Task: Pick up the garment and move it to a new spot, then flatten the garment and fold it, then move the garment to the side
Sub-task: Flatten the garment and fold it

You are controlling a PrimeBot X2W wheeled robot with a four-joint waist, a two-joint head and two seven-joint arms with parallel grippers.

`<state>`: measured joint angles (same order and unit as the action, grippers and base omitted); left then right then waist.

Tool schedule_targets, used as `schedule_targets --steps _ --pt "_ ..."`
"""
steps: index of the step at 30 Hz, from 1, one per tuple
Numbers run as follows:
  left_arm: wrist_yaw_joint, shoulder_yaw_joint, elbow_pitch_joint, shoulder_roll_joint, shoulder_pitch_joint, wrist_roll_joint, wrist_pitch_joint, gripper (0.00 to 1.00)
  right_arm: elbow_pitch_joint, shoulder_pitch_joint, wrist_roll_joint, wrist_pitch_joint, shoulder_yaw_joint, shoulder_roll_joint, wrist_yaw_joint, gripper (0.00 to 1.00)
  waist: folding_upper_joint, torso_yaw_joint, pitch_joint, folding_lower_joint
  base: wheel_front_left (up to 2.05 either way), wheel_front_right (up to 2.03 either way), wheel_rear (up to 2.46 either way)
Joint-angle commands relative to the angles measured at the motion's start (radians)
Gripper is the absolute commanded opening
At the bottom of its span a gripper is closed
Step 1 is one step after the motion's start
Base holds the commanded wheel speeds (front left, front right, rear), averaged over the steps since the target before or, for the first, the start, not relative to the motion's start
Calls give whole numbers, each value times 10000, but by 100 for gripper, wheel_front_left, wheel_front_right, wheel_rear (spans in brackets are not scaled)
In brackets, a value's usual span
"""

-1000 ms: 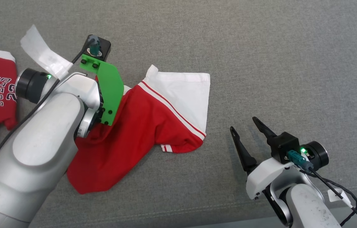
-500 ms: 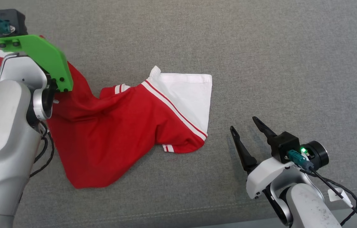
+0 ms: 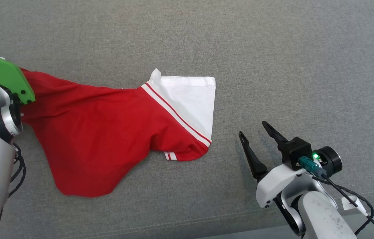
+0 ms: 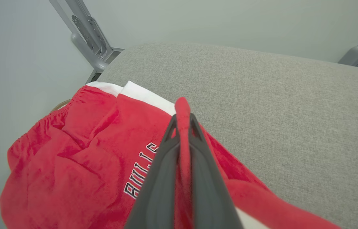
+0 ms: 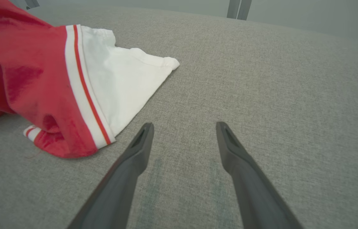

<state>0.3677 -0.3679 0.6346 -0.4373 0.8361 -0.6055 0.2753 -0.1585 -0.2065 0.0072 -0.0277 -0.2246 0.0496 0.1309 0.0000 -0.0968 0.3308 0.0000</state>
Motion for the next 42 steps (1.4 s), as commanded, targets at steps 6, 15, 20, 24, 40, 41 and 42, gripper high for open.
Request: schedule_targets --steps 6,15,20,24,40,41,42 --pt "-397 -141 597 288 -70 21 -640 100 -69 65 36 9 26 15 -3 100 0 -19 -179 0 0 0 0" --pt "-1121 -132 424 799 -445 -298 -1853 100 -19 356 -57 81 273 17 -3 100 0 286 -780 0 0 0 0" --pt "-1817 -183 -541 1140 -1281 -540 -2971 100 53 524 16 167 532 19 -3 100 0 551 -1155 0 0 0 0" --pt "-2089 -229 -1482 1354 -2284 -679 -3799 100 76 551 134 306 744 19 -3 100 0 741 -1436 0 0 0 0" --pt "-2226 -310 -5327 1651 -6155 478 -5404 100 -656 -226 167 2283 -276 20 -3 100 0 1785 -1918 0 0 0 0" --pt "-2250 -254 -5551 1709 -6350 621 -5406 100 -737 -288 213 2384 -297 20 -3 100 0 1855 -1906 0 0 0 0" --pt "-2257 -156 -5755 1808 -6569 778 -5407 100 -835 -349 176 2498 -343 20 -3 100 0 1929 -1891 0 0 0 0"
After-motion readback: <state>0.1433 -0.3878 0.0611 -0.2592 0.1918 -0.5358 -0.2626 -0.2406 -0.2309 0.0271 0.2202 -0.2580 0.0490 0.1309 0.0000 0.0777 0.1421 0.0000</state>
